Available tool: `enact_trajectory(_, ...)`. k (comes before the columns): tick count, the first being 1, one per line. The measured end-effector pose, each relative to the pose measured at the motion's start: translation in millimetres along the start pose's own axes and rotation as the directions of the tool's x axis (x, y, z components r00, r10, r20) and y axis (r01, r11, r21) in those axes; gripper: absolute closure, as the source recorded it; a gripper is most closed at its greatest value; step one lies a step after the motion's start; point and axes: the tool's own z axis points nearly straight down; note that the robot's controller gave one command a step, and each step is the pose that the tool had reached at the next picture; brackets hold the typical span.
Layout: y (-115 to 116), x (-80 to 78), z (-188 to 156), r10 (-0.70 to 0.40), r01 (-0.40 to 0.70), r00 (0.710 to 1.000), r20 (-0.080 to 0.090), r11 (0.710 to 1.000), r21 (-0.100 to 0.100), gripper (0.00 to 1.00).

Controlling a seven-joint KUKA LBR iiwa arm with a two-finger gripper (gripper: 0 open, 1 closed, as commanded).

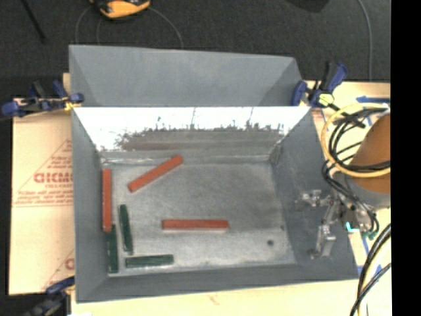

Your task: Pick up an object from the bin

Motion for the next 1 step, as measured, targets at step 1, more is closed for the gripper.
enact_trajectory(1,0.5,-2.1,-3.7,-0.004,0.004,1.000,0.008,1.000,0.002,0.00)
